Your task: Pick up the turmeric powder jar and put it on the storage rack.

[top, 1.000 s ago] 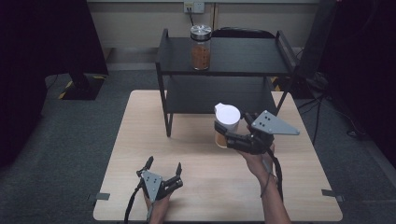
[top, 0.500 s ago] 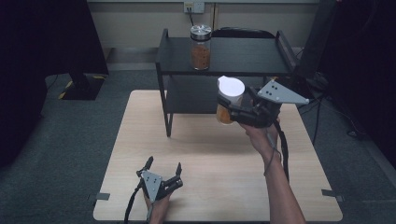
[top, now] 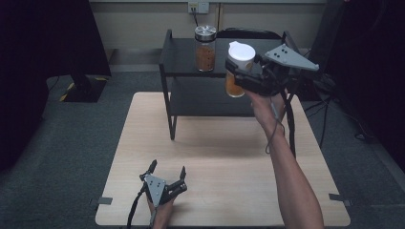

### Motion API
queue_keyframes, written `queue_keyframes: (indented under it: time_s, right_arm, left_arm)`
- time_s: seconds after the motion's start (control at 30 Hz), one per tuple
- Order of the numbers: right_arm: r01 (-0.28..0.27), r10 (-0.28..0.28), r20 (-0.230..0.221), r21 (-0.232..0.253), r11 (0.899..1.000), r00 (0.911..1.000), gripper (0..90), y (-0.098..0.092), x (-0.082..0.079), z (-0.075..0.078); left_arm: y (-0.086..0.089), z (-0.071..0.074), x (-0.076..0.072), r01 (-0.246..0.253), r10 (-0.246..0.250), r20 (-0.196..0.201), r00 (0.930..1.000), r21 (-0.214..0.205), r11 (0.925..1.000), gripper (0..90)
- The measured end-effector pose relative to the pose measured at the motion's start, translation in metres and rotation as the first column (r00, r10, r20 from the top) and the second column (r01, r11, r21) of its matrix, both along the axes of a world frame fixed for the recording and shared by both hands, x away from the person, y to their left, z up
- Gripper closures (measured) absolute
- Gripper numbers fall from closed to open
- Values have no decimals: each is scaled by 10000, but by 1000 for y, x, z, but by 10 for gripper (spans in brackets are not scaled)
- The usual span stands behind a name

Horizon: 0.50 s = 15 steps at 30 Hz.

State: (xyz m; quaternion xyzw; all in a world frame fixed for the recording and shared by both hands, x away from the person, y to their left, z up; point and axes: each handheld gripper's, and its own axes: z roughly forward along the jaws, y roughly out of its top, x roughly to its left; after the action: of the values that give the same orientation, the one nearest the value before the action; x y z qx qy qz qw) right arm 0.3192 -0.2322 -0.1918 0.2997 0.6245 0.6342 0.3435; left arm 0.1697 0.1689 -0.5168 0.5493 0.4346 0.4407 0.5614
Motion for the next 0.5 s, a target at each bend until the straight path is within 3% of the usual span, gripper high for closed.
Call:
queue_keyframes:
  time_s: [0.23, 0.37, 0.5]
  right_arm:
    - [834, -833, -60, 269, 9962, 9965, 299, 16, 16, 18]
    - [1503, -1482, -384, 588, 9869, 9882, 299, 25, 26, 21]
    - [1927, -1907, -438, 474, 9801, 9807, 299, 33, 36, 23]
  left_arm:
    - [0, 0, 0, 5, -5, 3, 10000, 11, 10000, 1]
    - [0, 0, 0, 20, -20, 4, 10000, 27, 10000, 1]
    - [0, 0, 0, 21, -21, 3, 10000, 28, 10000, 1]
